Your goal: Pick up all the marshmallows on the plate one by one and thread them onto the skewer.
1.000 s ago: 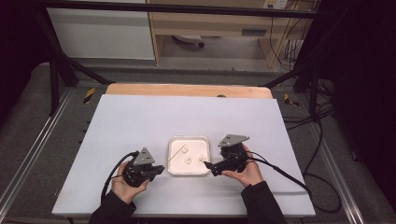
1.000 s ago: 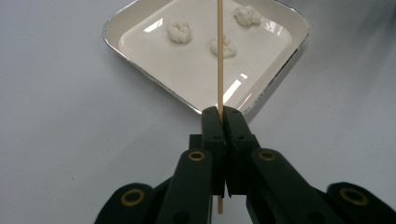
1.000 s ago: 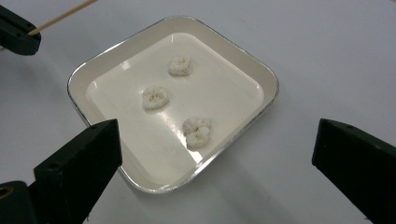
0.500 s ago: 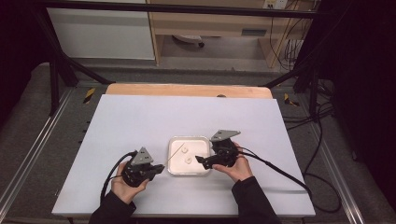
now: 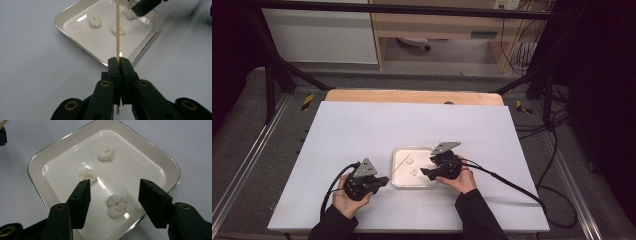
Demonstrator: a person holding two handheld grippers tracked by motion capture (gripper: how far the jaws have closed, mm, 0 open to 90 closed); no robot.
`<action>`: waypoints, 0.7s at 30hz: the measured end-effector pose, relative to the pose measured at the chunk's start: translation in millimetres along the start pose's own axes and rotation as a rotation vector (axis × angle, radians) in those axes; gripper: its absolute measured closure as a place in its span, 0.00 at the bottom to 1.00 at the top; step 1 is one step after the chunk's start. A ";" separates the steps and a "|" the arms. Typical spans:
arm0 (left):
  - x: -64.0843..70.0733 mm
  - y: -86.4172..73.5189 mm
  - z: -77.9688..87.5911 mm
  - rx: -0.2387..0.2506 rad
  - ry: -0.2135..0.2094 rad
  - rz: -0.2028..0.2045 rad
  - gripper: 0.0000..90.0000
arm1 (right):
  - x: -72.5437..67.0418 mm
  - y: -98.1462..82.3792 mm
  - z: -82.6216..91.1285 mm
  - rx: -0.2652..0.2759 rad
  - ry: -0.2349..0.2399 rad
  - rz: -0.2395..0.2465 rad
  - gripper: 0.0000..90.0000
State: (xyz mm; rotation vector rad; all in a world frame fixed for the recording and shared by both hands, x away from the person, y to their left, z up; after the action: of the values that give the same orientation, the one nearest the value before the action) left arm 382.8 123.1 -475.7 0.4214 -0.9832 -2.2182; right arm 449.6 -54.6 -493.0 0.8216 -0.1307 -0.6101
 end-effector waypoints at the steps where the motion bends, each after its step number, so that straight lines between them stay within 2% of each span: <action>1: 0.3 -0.1 -0.2 -0.001 -0.002 0.000 0.99 | 0.3 -1.2 -1.0 -0.008 -0.002 0.004 0.51; 8: 2.1 -0.2 -0.9 -0.003 -0.006 -0.006 0.99 | 2.7 -7.5 -6.9 -0.045 -0.014 0.014 0.63; 16: 3.6 0.3 -1.2 0.002 -0.007 -0.008 0.99 | 4.5 -11.2 -9.5 -0.068 -0.018 0.011 0.70; 21: 4.4 0.7 -1.2 0.007 -0.008 -0.007 0.99 | 3.4 -11.6 -12.1 -0.056 -0.014 0.002 0.75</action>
State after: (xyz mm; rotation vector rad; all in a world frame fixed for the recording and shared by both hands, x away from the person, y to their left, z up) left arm 380.6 119.0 -476.1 0.4201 -0.9956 -2.2249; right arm 451.2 -54.7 -510.1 0.7632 -0.1266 -0.6150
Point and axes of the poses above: each handheld gripper's, and its own axes: z roughly backward along the jaws, y roughly out of its top, x roughly to its right, the point moved 9 cm from there along -z, roughly forward along the jaws, and after that the axes turned 6 degrees about y, right-handed, at the moved point
